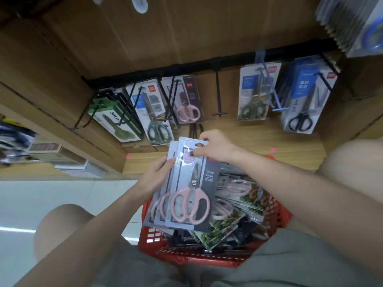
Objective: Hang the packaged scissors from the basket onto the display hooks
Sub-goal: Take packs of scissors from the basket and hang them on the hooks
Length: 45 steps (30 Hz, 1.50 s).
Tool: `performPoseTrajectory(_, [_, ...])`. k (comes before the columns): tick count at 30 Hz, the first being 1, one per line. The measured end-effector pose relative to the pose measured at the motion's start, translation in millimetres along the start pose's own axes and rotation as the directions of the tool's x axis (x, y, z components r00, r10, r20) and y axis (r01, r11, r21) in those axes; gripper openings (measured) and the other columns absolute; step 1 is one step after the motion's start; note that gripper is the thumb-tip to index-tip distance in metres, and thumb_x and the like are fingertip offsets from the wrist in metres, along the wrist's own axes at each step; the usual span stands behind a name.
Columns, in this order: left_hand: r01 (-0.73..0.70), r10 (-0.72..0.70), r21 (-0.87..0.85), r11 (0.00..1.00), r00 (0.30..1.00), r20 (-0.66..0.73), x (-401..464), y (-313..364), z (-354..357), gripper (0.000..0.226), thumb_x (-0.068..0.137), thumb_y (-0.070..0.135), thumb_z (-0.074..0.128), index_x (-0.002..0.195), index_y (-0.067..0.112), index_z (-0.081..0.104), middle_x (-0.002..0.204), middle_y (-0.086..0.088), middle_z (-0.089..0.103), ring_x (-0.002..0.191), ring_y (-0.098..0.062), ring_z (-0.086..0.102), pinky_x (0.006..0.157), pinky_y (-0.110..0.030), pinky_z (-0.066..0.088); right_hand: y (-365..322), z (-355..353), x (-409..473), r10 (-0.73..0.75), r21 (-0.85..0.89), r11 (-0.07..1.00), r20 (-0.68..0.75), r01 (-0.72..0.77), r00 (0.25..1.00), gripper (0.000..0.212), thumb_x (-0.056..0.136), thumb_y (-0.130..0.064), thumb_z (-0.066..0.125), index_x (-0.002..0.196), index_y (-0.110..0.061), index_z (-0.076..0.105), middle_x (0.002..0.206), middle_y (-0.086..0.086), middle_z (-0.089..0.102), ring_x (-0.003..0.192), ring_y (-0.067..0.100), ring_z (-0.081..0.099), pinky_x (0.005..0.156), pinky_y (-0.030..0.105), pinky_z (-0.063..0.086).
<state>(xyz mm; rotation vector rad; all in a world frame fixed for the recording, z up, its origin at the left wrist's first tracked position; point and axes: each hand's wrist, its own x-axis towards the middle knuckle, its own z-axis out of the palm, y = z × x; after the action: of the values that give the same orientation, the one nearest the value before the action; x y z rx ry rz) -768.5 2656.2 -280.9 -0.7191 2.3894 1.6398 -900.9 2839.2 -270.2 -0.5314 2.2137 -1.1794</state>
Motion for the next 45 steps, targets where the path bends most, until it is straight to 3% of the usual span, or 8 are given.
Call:
performPoseTrajectory(8, [0.008,-0.007,0.003,1.0,0.998,-0.056,-4.2,24.8,5.5,0.026,0.115,0.03,0.041,0.111,0.032,0.067,0.091,0.042,0.072,0.089,0.024,0.065,0.071,0.003,0.044,-2.0,9.8,27.3,-0.019,-0.004,1.0,-0.089,0.019,0.996,0.044,0.067,-0.04,0.093,0.069,-0.016,0.056,0.068,0.002,0.05,0.064,0.019,0.046,0.059,0.033,0.032])
performPoseTrajectory(15, [0.001,0.0,0.041,0.999,1.0,-0.016,6.6,12.8,-10.2,0.03,0.114,0.033,0.042,0.12,0.024,0.071,0.109,0.016,0.079,0.099,0.006,0.072,0.081,-0.01,0.052,-1.9,15.2,36.4,0.111,0.209,0.975,-0.179,-0.072,0.978,0.038,0.071,-0.033,0.092,0.084,-0.016,0.06,0.09,0.003,0.068,0.071,0.016,0.065,0.049,0.023,0.047])
performPoseTrajectory(22, [0.003,-0.004,-0.038,0.999,1.0,-0.023,25.2,21.5,-34.0,0.032,0.113,0.04,0.045,0.129,0.028,0.069,0.131,0.012,0.073,0.128,-0.009,0.065,0.118,-0.044,0.045,20.6,21.6,24.2,0.339,0.425,0.85,0.015,-0.312,0.941,0.043,0.084,-0.038,0.083,0.11,-0.015,0.058,0.114,0.007,0.07,0.101,0.021,0.069,0.09,0.043,0.059])
performPoseTrajectory(28, [0.07,-0.067,-0.115,0.991,0.997,0.027,29.1,11.7,-38.9,0.027,0.112,0.048,0.044,0.119,0.041,0.069,0.121,0.031,0.073,0.117,0.012,0.064,0.12,-0.035,0.04,25.7,44.6,11.4,0.26,0.595,0.754,0.119,-0.279,0.958,0.013,0.096,-0.015,0.073,0.101,-0.013,0.061,0.101,0.011,0.077,0.084,0.021,0.074,0.059,0.03,0.059])
performPoseTrajectory(34, [0.055,-0.055,-0.189,0.98,0.998,0.003,42.4,8.9,-32.0,0.042,0.112,0.051,0.04,0.143,0.031,0.061,0.142,0.016,0.066,0.139,-0.006,0.055,0.126,-0.04,0.033,28.7,38.2,2.4,0.178,0.582,0.799,0.011,-0.151,0.984,0.012,0.097,-0.016,0.071,0.106,-0.01,0.066,0.098,0.012,0.08,0.084,0.024,0.077,0.085,0.051,0.063])
performPoseTrajectory(37, [0.021,-0.029,-0.218,0.976,0.999,-0.033,47.2,4.3,-25.4,0.038,0.113,0.045,0.038,0.137,0.03,0.064,0.129,0.023,0.071,0.125,0.006,0.06,0.115,-0.021,0.039,23.8,38.7,0.8,0.102,0.508,0.86,-0.075,-0.05,0.992,0.014,0.093,-0.028,0.074,0.106,-0.034,0.074,0.102,0.012,0.077,0.092,0.026,0.075,0.093,0.056,0.058])
performPoseTrajectory(41, [0.039,-0.069,-0.287,0.957,0.993,-0.094,48.8,3.2,-20.8,0.031,0.114,0.04,0.04,0.096,0.04,0.065,0.079,0.046,0.068,0.075,0.032,0.058,0.061,0.007,0.038,14.8,41.5,1.4,0.031,0.45,0.893,-0.094,0.015,0.995,0.028,0.081,-0.046,0.073,0.108,-0.051,0.072,0.086,-0.009,0.069,0.084,0.012,0.069,0.084,0.046,0.058])
performPoseTrajectory(45, [0.021,-0.068,-0.258,0.966,0.982,-0.175,50.4,-4.6,-25.1,0.039,0.111,0.052,0.039,0.095,0.035,0.07,0.09,0.026,0.076,0.088,0.011,0.068,0.08,-0.011,0.047,8.8,50.5,1.3,0.039,0.521,0.853,-0.1,0.019,0.994,0.028,0.096,-0.023,0.071,0.114,-0.045,0.073,0.104,0.014,0.072,0.093,0.022,0.074,0.073,0.039,0.064])
